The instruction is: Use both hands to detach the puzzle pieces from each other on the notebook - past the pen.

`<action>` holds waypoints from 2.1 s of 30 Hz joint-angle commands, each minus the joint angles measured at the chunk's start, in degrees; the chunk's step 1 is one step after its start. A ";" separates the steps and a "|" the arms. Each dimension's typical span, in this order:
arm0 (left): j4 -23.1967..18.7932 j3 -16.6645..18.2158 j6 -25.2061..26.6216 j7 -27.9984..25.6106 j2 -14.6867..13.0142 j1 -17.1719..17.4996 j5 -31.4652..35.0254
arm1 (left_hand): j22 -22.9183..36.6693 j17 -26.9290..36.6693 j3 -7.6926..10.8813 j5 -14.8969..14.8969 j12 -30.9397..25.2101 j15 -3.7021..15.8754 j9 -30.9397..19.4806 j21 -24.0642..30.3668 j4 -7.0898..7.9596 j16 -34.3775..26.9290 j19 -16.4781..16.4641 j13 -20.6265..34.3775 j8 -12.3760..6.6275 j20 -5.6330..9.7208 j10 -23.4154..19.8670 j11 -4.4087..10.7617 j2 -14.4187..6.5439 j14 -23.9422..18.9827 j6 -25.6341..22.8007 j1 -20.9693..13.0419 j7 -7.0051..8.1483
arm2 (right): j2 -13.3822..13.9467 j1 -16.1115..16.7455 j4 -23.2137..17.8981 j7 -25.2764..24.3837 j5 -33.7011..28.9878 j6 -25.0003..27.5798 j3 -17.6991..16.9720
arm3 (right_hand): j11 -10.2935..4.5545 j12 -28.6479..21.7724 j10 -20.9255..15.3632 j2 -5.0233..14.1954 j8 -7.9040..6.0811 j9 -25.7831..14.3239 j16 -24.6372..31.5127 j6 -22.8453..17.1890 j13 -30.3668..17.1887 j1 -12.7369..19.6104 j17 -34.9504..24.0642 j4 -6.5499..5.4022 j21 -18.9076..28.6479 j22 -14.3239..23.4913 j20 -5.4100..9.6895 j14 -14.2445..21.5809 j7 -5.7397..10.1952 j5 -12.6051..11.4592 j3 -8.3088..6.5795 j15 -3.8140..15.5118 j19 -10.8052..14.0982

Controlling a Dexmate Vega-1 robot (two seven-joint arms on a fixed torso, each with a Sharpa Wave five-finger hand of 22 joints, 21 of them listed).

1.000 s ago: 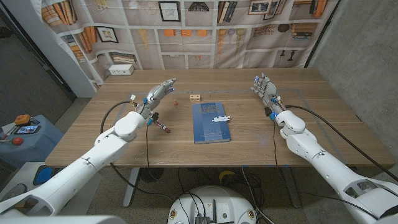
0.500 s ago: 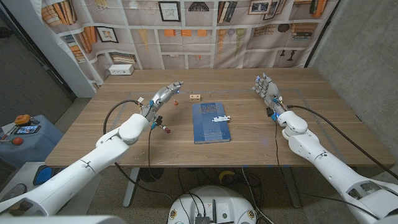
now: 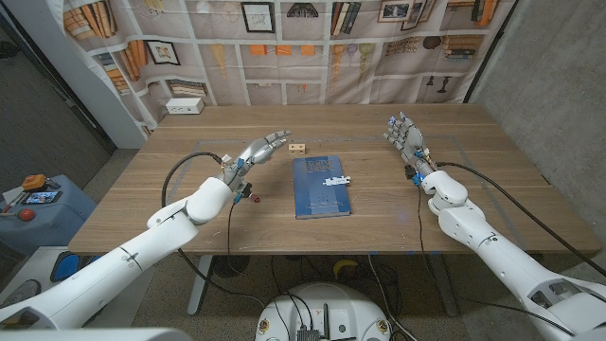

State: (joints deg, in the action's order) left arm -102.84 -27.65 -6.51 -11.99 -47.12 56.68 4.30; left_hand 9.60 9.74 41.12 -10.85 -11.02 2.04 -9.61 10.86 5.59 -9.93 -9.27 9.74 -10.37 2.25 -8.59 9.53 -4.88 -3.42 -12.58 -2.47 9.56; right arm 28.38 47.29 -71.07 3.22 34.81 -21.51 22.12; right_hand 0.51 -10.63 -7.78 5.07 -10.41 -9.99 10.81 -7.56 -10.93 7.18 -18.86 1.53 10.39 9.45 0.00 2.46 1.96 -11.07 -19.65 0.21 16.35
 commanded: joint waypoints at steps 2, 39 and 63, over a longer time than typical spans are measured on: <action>-1.23 -1.94 -0.55 2.23 -2.53 -1.43 8.88 | 0.23 0.08 -0.30 -0.06 0.26 8.27 -0.15 -0.61 -0.05 0.29 1.95 0.11 0.13 9.70 0.19 1.84 -2.85 1.37 -0.13 0.98 1.64 | -0.23 1.01 -0.42 -0.82 -0.10 -0.72 -0.20 | 0.02 -0.42 -0.18 0.47 -0.29 -0.13 0.32 -0.60 0.03 0.31 -0.05 0.15 0.26 0.17 0.43 0.13 0.14 -0.29 -0.05 0.25 0.11; 3.34 -8.16 -7.70 11.37 -3.53 -8.63 24.02 | 0.56 0.14 -5.70 -0.61 0.93 10.32 -0.11 -0.31 4.15 0.10 19.86 0.05 0.37 8.73 5.15 2.92 -1.43 11.33 4.60 3.09 2.92 | 0.63 3.21 -2.27 -1.90 0.00 -1.37 -1.07 | 0.01 -0.43 -0.15 0.89 -0.29 -0.12 0.61 -0.76 0.08 0.01 0.62 0.52 0.28 0.16 0.44 -0.10 0.23 -0.16 -0.05 0.13 -0.07; 4.25 -11.61 -10.09 16.40 -2.95 -12.37 31.48 | 0.62 0.10 -7.26 -0.77 0.98 10.31 -0.09 -0.34 4.27 0.19 26.01 -0.04 0.43 8.30 9.17 2.87 -2.51 16.07 10.11 2.99 2.92 | 0.85 4.35 -3.08 -2.31 0.17 -2.06 -1.57 | -0.10 -0.42 -0.09 1.20 -0.23 -0.12 0.76 -0.68 0.10 -0.20 0.94 0.70 0.26 0.16 0.43 -0.33 0.28 -0.12 -0.01 0.03 -0.25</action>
State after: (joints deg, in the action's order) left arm -99.16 -37.54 -15.33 1.78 -50.54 46.47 32.30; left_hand 10.01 9.73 33.98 -11.29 -9.93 1.95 -9.61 10.22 9.86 -9.93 9.40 9.60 -9.92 1.74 0.24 12.17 -3.78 9.53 -3.06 0.13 12.49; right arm 29.19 51.10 -73.83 1.12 34.91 -23.09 20.76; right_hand 0.51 -10.63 -7.77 6.06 -10.41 -9.98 11.26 -7.97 -10.67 7.25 -17.81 1.98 10.39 9.45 0.41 2.46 2.37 -11.07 -19.62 0.21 15.94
